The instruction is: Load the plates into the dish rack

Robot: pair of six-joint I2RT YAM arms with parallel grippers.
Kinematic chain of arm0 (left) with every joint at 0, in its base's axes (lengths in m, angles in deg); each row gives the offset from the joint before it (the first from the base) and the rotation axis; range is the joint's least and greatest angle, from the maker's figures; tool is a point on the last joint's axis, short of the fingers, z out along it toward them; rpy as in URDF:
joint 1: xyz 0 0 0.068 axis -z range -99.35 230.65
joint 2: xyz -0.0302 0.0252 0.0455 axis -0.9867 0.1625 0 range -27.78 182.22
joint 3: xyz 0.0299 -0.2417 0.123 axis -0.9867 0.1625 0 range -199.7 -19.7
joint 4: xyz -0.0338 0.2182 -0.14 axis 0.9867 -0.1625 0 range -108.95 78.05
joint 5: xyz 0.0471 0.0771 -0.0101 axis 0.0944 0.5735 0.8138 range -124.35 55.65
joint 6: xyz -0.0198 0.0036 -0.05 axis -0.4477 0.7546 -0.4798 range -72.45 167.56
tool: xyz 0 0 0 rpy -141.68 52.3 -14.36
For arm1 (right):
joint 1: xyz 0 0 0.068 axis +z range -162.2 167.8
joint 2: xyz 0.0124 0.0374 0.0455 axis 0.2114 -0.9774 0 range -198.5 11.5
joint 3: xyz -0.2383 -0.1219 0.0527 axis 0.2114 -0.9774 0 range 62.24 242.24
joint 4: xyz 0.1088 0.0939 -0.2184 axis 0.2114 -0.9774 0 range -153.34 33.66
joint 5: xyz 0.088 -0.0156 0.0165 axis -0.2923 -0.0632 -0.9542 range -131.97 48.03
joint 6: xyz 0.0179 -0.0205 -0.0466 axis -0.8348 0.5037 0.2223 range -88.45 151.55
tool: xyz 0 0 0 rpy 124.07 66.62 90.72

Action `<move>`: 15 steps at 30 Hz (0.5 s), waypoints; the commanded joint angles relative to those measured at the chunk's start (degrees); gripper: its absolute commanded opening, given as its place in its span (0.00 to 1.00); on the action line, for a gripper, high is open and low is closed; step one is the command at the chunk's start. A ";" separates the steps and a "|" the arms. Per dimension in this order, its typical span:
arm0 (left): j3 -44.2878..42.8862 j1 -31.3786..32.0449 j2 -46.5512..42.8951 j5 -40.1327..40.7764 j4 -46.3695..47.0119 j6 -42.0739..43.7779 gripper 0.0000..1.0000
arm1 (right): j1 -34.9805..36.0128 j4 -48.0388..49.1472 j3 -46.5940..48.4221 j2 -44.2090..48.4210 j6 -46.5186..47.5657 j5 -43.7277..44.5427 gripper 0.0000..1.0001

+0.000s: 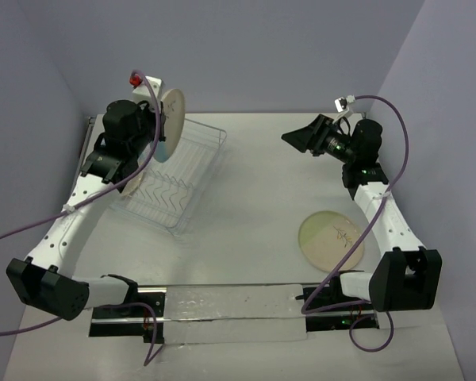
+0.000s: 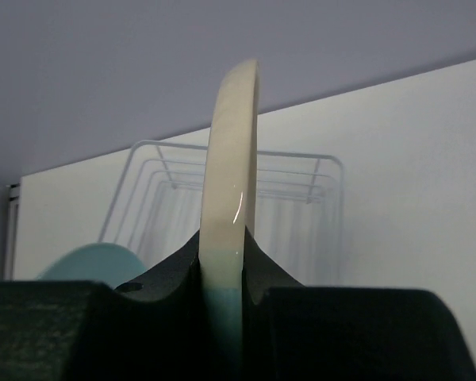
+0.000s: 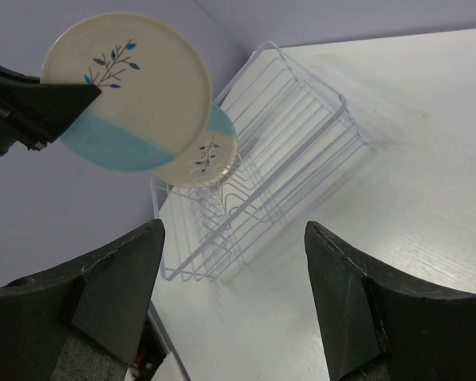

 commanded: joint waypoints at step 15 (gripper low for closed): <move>0.74 -19.89 -1.87 -10.96 4.21 17.97 0.00 | -5.69 -0.18 1.76 -2.09 0.75 -3.78 0.78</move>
